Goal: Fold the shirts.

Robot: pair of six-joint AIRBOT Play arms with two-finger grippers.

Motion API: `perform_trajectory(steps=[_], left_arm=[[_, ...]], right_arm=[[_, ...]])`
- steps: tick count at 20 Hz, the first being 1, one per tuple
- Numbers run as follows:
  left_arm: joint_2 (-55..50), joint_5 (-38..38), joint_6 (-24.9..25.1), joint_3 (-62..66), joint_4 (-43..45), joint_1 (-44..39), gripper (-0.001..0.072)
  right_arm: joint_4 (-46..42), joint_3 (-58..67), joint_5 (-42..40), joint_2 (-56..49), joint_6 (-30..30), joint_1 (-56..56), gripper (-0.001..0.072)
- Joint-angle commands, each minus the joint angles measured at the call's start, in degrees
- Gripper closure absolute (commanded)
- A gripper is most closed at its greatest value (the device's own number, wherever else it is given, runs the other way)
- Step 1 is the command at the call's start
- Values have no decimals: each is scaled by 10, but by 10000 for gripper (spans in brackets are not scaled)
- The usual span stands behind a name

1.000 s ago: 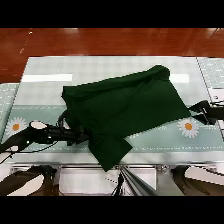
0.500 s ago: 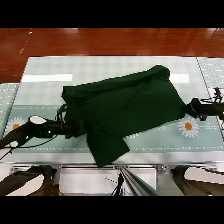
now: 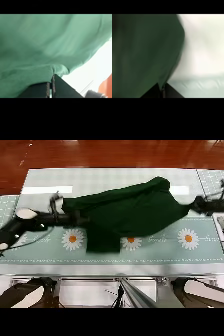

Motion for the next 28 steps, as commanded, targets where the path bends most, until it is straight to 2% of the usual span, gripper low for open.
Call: perform_trajectory(steps=[1, 3, 6, 8, 11, 13, 16, 18, 21, 23, 25, 28], left_arm=[[89, -24, -15, 151, -3, 24, 686], [150, -18, -13, 288, -1, 48, 686], [197, -11, -27, 504, 71, 90, 687], [204, -21, -90, 625, 184, 110, 688], [203, -121, -188, 745, 346, 117, 688], [205, -220, -213, 779, 363, 117, 688], [222, -328, -225, 788, 363, 117, 689], [240, -362, -238, 788, 363, 117, 688], [261, -416, -282, 788, 363, 117, 689], [260, -475, -301, 788, 363, 117, 690], [249, -511, -302, 787, 366, 117, 690], [209, -510, -302, 775, 366, 117, 689]], right_arm=[[110, 116, 14, 88, -4, 2, 690], [178, 185, -25, 152, -10, 2, 690], [167, 287, -115, 237, -8, 2, 690], [84, 352, -120, 274, 33, 2, 690], [-91, 444, -14, 318, 153, 2, 690], [-145, 467, 54, 354, 184, 2, 690], [-170, 467, 90, 410, 205, 2, 690], [-171, 467, 115, 430, 208, 2, 691], [-173, 467, 243, 426, 195, 2, 691], [-173, 467, 298, 412, 182, 3, 691], [-175, 467, 304, 394, 179, 3, 691], [-168, 467, 330, 337, 178, 9, 691]])
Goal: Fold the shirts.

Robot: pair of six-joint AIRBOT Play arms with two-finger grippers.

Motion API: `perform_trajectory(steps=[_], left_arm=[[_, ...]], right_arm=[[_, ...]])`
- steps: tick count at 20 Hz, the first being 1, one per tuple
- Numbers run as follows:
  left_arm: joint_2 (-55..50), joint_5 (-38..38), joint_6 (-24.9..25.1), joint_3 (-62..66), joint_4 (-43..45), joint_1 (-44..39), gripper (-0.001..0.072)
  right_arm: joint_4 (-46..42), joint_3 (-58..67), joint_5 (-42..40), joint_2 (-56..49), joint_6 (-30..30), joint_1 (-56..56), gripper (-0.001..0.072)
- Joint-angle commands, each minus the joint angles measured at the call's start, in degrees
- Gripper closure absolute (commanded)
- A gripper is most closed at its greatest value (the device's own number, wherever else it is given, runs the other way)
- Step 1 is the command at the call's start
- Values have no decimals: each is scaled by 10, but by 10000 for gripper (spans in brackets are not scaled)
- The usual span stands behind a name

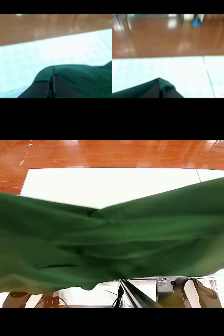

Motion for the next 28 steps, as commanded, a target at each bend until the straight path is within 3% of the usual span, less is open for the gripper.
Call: perform_trajectory(steps=[1, 3, 5, 8, 13, 20, 25, 28], left_arm=[[-42, -35, -7, -27, 3, 0, 689], [-76, -35, 0, -88, 3, 0, 689], [-117, -11, 30, -158, 2, -1, 688], [-192, 84, 75, -234, 2, -1, 688], [-362, 205, 127, -241, 0, -1, 687], [-555, 332, 151, -241, 1, -16, 687], [-621, 422, 214, -241, 1, -49, 686], [-629, 424, 225, -240, 7, -55, 686]], right_arm=[[-15, 1, 57, -64, -5, 28, 691], [-95, 0, 125, -132, -3, 103, 691], [-162, -11, 113, -199, -1, 186, 691], [-242, -12, 64, -314, -6, 255, 691], [-228, -12, -96, -483, 4, 261, 690], [-176, -12, -296, -633, 13, 261, 690], [-155, -12, -316, -694, 13, 261, 690], [-151, -12, -263, -703, 29, 260, 690]])
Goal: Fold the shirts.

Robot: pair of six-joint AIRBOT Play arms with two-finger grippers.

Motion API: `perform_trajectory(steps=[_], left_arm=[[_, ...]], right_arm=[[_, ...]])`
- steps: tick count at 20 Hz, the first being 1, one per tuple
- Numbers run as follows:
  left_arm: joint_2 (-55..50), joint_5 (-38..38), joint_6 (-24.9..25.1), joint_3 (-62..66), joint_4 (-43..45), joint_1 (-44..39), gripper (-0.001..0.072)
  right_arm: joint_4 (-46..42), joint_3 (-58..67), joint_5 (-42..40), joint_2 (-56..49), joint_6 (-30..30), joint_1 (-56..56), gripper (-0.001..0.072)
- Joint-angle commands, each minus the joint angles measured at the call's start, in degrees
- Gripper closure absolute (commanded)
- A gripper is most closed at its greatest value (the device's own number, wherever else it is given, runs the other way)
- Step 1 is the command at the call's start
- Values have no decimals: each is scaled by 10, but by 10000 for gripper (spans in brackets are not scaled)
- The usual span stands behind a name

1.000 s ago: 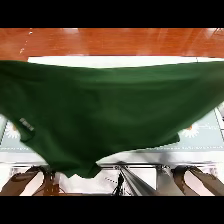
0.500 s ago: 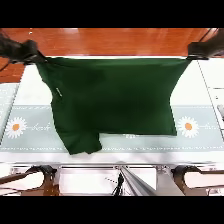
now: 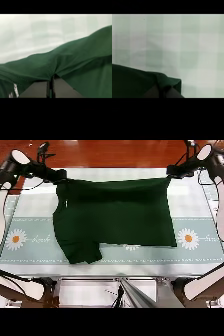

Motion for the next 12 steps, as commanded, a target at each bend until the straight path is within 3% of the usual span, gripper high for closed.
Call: perform_trajectory(steps=[1, 6, 9, 12], left_arm=[[-17, -2, 18, 3, 14, -6, 686], [-17, -225, -13, 15, 63, 21, 687], [-38, -266, -34, 14, 93, 20, 686], [-62, -270, -42, 14, 87, 10, 685]], right_arm=[[11, 1, 69, -15, 19, -3, 690], [12, 1, 240, -4, 12, -13, 690], [12, 0, 301, -13, 13, -12, 690], [25, -1, 304, -20, 23, -12, 689]])
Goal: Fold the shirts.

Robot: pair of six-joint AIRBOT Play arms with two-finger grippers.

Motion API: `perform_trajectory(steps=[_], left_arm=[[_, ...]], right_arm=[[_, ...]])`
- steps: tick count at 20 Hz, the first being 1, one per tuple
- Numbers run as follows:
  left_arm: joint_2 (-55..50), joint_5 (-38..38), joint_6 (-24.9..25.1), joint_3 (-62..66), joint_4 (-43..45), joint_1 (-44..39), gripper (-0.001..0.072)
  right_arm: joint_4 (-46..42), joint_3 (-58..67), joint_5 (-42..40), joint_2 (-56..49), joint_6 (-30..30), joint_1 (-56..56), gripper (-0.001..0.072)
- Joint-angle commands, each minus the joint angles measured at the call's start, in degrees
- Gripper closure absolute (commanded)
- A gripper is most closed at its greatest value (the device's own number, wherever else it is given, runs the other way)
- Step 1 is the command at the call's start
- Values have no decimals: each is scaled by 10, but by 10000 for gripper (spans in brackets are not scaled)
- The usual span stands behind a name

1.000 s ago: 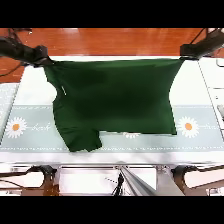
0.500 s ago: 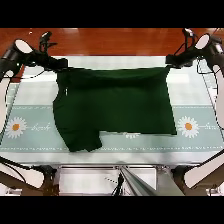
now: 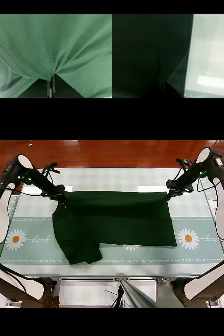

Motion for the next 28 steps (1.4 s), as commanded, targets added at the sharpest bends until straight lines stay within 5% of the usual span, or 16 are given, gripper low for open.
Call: perform_trajectory(steps=[1, 2, 4, 6, 9, 10, 11, 12, 16, 21, 28], left_arm=[[-23, -37, -11, 1, 4, -8, 684], [-24, -36, -11, 1, -1, -8, 677], [-20, -42, -12, 7, -9, -5, 488], [-4, -63, -16, 18, -9, 5, 435], [49, -108, -16, 15, -9, 39, 432], [76, -113, -16, 3, -9, 54, 358], [114, -108, -17, -25, -9, 71, 209], [155, -90, -15, -69, -10, 89, 182], [341, -12, -6, -355, -47, 177, 182], [464, 27, 75, -598, -145, 287, 182], [420, 97, 89, -689, -143, 253, 182]], right_arm=[[22, 0, 34, -6, 8, 0, 689], [37, 0, 28, -5, 8, 0, 671], [49, 0, 24, -5, -2, 0, 431], [41, 0, 63, -1, -25, -2, 328], [-67, -1, 144, 25, -34, -18, 270], [-94, -8, 140, 46, -31, -30, 269], [-101, -29, 120, 78, -31, -47, 270], [-99, -60, 93, 112, -37, -68, 270], [0, -254, -13, 237, -100, -190, 116], [190, -449, -103, 323, -168, -327, 122], [217, -476, -127, 340, -183, -333, 136]])
